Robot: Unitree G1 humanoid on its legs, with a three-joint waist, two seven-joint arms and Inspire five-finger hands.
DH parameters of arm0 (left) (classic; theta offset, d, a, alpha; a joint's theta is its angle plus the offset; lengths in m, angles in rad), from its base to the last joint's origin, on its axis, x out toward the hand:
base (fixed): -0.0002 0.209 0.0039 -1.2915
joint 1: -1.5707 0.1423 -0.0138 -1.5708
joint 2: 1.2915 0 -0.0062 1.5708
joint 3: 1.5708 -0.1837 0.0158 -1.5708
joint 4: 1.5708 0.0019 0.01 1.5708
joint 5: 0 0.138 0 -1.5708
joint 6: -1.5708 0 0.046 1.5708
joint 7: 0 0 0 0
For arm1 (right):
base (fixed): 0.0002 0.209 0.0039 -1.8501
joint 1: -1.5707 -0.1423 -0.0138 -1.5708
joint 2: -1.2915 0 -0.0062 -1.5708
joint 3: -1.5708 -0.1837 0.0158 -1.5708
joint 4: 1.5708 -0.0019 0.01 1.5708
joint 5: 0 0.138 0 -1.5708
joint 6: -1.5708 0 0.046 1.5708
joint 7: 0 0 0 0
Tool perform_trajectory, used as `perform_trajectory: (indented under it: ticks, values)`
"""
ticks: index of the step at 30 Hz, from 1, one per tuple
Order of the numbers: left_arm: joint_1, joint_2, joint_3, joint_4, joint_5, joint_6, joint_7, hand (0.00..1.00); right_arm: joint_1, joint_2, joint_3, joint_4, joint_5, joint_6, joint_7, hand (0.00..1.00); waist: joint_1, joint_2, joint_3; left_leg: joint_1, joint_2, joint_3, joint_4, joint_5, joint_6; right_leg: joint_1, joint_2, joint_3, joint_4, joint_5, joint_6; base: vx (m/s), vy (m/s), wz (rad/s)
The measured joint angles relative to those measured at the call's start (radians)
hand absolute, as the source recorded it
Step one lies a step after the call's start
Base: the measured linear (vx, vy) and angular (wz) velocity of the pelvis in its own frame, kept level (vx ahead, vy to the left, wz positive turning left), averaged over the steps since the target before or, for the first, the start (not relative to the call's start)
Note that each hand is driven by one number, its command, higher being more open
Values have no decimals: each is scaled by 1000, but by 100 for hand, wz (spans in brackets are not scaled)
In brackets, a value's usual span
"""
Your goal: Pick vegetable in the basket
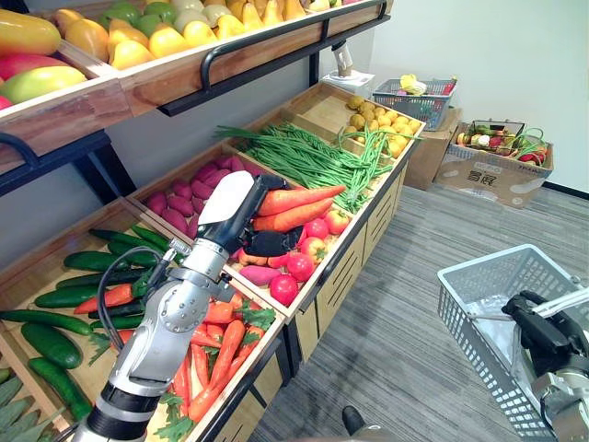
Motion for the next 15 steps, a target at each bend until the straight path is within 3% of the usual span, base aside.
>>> perform_trajectory:
  ticks: [10, 13, 15]
  values:
    - [-11, 0, 1, -2, -42, -30, 0, 0, 12, -34, 34, -57, -1, 4, 55, 0, -1, -5, -5, -5, 18, 14, 40, -15, -14, 14, 9, 2, -32, 48, 5, 12, 44, -7]
    - [-11, 0, 3, -8, -42, -38, 0, 0, 12, -64, 103, -128, -2, 7, 101, 0, 32, -21, -13, -4, 18, 46, 47, -18, -10, 7, -12, -69, -56, 44, -34, -43, 42, -33]
    - [-11, 5, 7, -41, -39, -51, 0, 0, 11, -84, 158, -199, 0, 19, 154, 0, 47, -34, -20, -4, 19, 56, 44, -25, -7, 2, -24, -111, -67, 44, -40, -27, 36, -23]
